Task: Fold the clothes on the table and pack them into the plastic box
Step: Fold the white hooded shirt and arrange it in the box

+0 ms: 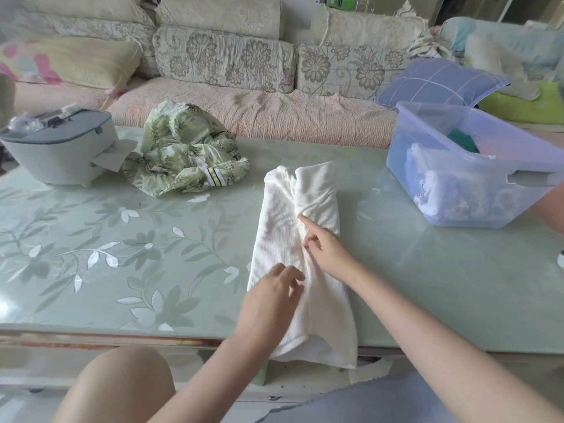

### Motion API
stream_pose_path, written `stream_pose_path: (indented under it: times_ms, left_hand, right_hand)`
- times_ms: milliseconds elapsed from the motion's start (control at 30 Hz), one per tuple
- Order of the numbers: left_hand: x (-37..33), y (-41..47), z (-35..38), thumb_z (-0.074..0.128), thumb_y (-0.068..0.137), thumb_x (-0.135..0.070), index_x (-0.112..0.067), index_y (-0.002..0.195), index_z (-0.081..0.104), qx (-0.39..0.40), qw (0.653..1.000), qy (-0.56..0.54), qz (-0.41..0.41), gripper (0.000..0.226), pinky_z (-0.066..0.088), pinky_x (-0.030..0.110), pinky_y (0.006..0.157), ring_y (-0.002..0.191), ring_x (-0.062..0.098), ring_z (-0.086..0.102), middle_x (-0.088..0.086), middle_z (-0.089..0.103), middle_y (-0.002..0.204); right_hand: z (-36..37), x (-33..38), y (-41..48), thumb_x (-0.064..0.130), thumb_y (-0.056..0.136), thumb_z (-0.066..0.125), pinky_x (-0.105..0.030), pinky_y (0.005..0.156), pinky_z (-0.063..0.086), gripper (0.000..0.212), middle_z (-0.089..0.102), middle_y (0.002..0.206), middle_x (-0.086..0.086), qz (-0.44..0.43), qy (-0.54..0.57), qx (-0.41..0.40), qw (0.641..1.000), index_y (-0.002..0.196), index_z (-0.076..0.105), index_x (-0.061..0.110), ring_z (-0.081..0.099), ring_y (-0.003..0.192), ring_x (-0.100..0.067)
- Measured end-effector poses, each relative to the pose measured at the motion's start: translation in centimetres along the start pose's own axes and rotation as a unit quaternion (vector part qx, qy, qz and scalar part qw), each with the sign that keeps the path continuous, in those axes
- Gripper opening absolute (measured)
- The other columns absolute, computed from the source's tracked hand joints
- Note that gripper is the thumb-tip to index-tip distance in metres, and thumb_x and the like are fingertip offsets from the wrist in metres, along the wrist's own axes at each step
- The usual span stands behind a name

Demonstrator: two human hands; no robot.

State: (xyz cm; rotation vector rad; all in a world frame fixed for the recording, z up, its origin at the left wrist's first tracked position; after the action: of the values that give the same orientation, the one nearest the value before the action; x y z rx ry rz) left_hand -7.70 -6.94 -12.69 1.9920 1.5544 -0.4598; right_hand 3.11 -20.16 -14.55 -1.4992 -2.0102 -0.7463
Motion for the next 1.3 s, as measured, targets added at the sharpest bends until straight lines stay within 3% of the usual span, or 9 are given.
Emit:
stream_pose_path:
  times_ms: [133,233,400,567,733,933,1067,1167,1300]
  left_hand:
    - [2.3,0.4,-1.9,0.050,0.088,0.007,-0.025,0.112,0.066,0.003,0.992,0.057,0.109,0.043,0.053,0.034,0.079,0.100,0.014,0.061,-0.008,0.061,0.116]
    - [4.3,-0.1,-2.8,0.054,0.066,0.025,-0.027,0.123,0.061,0.024,0.971,0.122,0.205,0.077,0.046,0.041,0.100,0.119,0.018,0.056,-0.006,0.060,0.127]
    - [7.0,-2.8,-3.1,0.062,0.086,-0.032,-0.039,0.148,0.021,0.159,0.931,0.176,0.278,0.075,-0.010,0.037,0.118,0.145,0.002,-0.004,-0.017,0.011,0.155]
    - [8.1,-3.9,-2.2,0.073,0.078,-0.035,-0.034,0.152,0.003,0.180,0.900,0.239,0.318,0.101,-0.008,0.037,0.115,0.145,0.007,-0.007,-0.011,-0.003,0.159]
    - [7.0,-3.8,-2.1,0.075,0.075,-0.040,-0.034,0.148,0.027,0.153,0.917,0.164,0.331,0.087,0.000,0.032,0.117,0.143,0.004,0.017,-0.014,0.024,0.154]
    - [5.8,-3.6,-2.3,0.055,0.092,-0.041,-0.031,0.125,0.057,0.089,0.932,0.100,0.336,0.034,0.029,0.025,0.109,0.119,-0.001,0.052,-0.018,0.059,0.127]
    - [6.2,-2.8,-3.4,0.027,0.092,-0.066,-0.024,0.102,0.067,0.058,0.982,-0.011,0.182,0.058,0.050,0.029,0.079,0.087,0.007,0.062,-0.012,0.069,0.094]
    - [6.3,-2.1,-3.8,0.035,0.084,-0.068,-0.021,0.079,0.056,0.021,0.993,-0.083,0.081,0.052,0.041,0.025,0.058,0.058,0.009,0.049,-0.009,0.054,0.063]
    - [5.1,-1.2,-4.0,0.057,0.091,-0.034,-0.002,0.067,0.043,-0.023,0.988,-0.152,0.005,0.042,0.021,0.023,0.049,0.052,0.009,0.026,-0.007,0.027,0.055]
  right_hand:
    - [-1.9,-0.8,-4.7,-0.007,0.092,0.032,-0.010,0.106,0.026,0.065,0.053,0.135,0.015,-0.011,-0.023,0.055,0.998,0.143,0.039,0.032,0.040,0.128,0.005]
    - [-2.4,-1.1,-8.9,-0.011,0.088,0.030,-0.016,0.117,0.013,0.077,0.028,0.150,0.020,-0.057,-0.106,0.136,0.983,0.144,0.031,0.042,0.017,0.139,0.009]
    - [-2.8,-0.7,-14.6,0.012,0.091,0.043,-0.018,0.117,-0.003,0.073,0.004,0.152,0.031,-0.145,-0.203,0.216,0.944,0.148,0.008,0.041,-0.005,0.140,0.012]
    - [-1.8,-1.5,-16.2,0.031,0.087,0.056,-0.026,0.117,-0.010,0.091,-0.019,0.157,0.017,-0.207,-0.307,0.236,0.898,0.150,-0.010,0.038,-0.018,0.143,-0.004]
    - [-0.6,-1.0,-15.0,-0.011,0.066,0.056,-0.036,0.118,0.007,0.105,0.005,0.161,0.004,-0.275,-0.281,0.182,0.901,0.153,0.011,0.025,0.006,0.147,-0.014]
    - [-1.1,-0.3,-14.5,0.001,0.080,0.033,-0.026,0.116,0.022,0.069,0.038,0.149,0.010,-0.287,-0.188,0.122,0.932,0.145,0.039,0.024,0.031,0.140,-0.008]
    - [-1.6,-1.2,-13.8,0.006,0.093,0.053,-0.007,0.104,0.024,0.069,0.046,0.132,0.036,-0.123,-0.047,0.117,0.984,0.127,0.040,0.064,0.025,0.132,0.017]
    - [-3.0,0.7,-13.0,0.041,0.097,0.047,-0.014,0.082,0.038,0.012,0.059,0.094,0.017,-0.075,0.090,0.063,0.991,0.097,0.059,0.040,0.055,0.094,0.002]
    - [-4.3,2.5,-11.2,0.037,0.089,0.057,-0.020,0.066,0.038,0.026,0.056,0.071,0.011,-0.016,0.218,0.026,0.975,0.079,0.062,0.014,0.052,0.071,-0.003]
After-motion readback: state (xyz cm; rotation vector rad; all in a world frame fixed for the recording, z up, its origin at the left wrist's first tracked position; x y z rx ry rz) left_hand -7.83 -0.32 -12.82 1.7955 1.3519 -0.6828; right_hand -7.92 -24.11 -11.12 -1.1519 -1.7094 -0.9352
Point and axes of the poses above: each hand's wrist, its own y-axis towards the middle knuckle, its own z-axis out of the palm, x = y × z, the point moved 5 cm from there along y, towards the middle knuckle
